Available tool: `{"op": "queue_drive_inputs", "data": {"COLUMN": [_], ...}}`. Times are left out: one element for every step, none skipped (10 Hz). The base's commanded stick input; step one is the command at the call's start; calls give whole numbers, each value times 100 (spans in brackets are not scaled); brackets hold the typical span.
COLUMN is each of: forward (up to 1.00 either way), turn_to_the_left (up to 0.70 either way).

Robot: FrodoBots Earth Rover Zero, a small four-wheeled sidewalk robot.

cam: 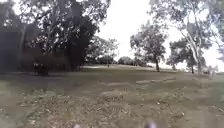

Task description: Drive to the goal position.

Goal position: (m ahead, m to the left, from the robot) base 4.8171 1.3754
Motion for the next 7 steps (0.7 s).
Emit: {"op": "queue_drive_inputs", "data": {"forward": [70, 70, 70, 70, 70, 70, 70], "turn_to_the_left": [0, -9, -20, -27, -33, 0, 0]}}
